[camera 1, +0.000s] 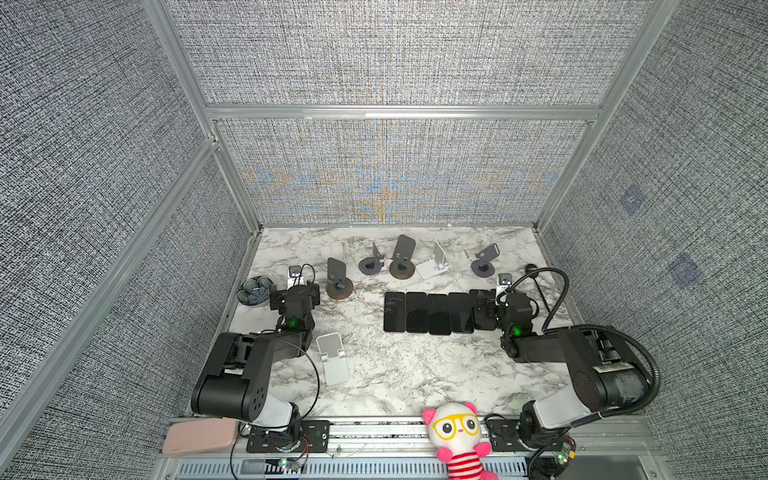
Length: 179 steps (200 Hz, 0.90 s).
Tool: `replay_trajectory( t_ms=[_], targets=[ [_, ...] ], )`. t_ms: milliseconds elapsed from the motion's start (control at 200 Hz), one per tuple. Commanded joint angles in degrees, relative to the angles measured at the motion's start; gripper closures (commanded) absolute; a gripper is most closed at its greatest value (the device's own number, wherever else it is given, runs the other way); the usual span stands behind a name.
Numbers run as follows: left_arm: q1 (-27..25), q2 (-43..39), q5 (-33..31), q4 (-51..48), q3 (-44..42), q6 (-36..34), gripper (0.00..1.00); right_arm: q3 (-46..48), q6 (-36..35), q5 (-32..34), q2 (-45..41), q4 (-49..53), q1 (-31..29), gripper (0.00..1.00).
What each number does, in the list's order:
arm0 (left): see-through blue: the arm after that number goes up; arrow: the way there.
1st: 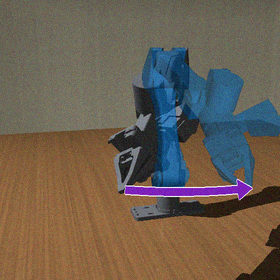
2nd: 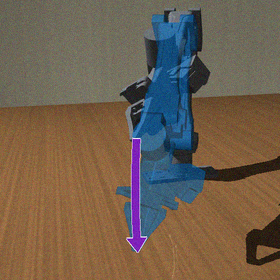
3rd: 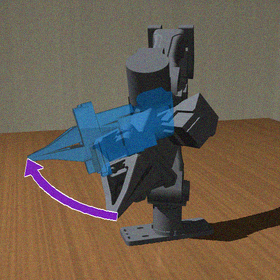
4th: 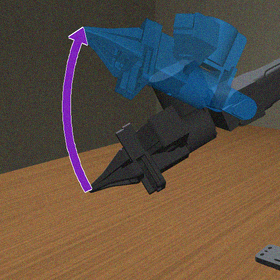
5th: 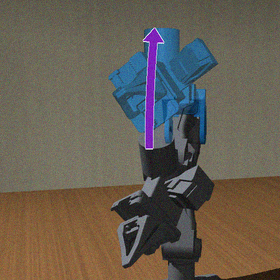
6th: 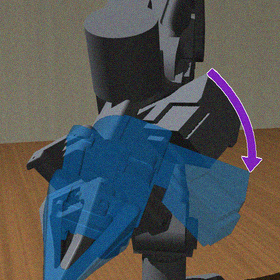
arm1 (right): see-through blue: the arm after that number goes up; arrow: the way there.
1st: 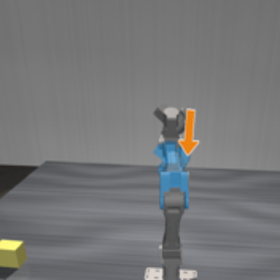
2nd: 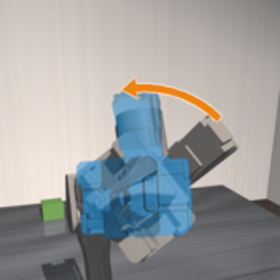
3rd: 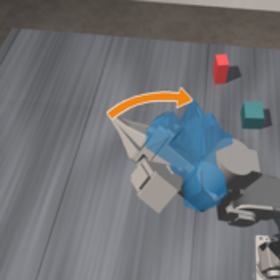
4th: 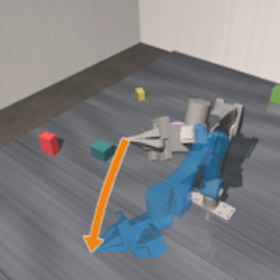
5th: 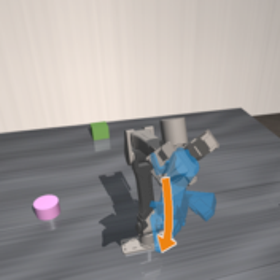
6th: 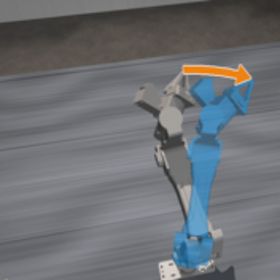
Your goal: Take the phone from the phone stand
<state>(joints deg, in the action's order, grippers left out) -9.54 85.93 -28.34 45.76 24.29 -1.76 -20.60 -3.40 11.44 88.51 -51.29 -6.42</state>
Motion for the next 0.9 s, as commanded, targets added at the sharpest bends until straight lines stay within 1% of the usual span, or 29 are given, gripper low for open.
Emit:
replay_trajectory(
  t_ms=[0, 65, 120, 215, 270, 290, 375, 440, 480, 590, 670, 890],
  targets=[
    [0.17, -0.74, 1.5, 5.1, -2.37, -0.15, 0.01, -0.07, 0.61, -0.44, 0.2, -2.49, 0.0, 0.01],
    [0.23, -0.89, 1.65, 8.08, -4.0, -0.11, 0.01, -0.2, 0.59, -0.46, 0.13, -2.29, 0.03, 0.01],
    [1.2, -0.93, 3.6, 7.29, -3.59, 0.39, 0.01, -0.12, 0.61, -0.48, 0.11, -2.28, 0.01, 0.01],
    [4.6, -1.45, 9.29, 3.25, -2.41, 3.25, 0.01, -0.13, 0.61, -0.46, 0.03, -2.33, 0.0, 0.01],
    [7.63, -1.01, 14.14, 3.2, -3.43, 7.0, 0.01, -0.07, 0.61, -0.46, 0.17, -2.41, 0.01, 0.01],
    [8.0, -0.13, 15.73, 3.91, -3.42, 5.25, 0.01, -0.1, 0.6, -0.46, 0.16, -2.33, 0.02, 0.01],
    [7.86, 2.79, 16.69, 13.06, -5.51, 3.24, 0.01, -0.11, 0.59, -0.46, 0.08, -2.42, 0.09, 0.01],
    [7.87, 1.35, 16.45, 8.6, -4.43, 4.44, 0.01, -0.06, 0.61, -0.41, 0.06, -2.41, 0.05, 0.01],
    [7.87, 0.97, 16.38, 7.46, -4.27, 4.7, 0.01, -0.18, 0.65, -0.46, 0.09, -2.24, 0.04, 0.01],
    [7.81, 2.13, 16.75, 11.07, -5.07, 3.67, 0.01, -0.14, 0.67, -0.46, 0.17, -2.24, 0.09, 0.01],
    [7.86, 1.63, 16.69, 9.56, -4.79, 4.13, 0.01, -0.17, 0.67, -0.5, 0.13, -2.25, 0.08, 0.01],
    [7.85, 1.94, 16.82, 10.43, -4.96, 3.87, 0.01, -0.3, 0.74, -0.5, 0.17, -2.17, 0.09, 0.01]
  ],
)
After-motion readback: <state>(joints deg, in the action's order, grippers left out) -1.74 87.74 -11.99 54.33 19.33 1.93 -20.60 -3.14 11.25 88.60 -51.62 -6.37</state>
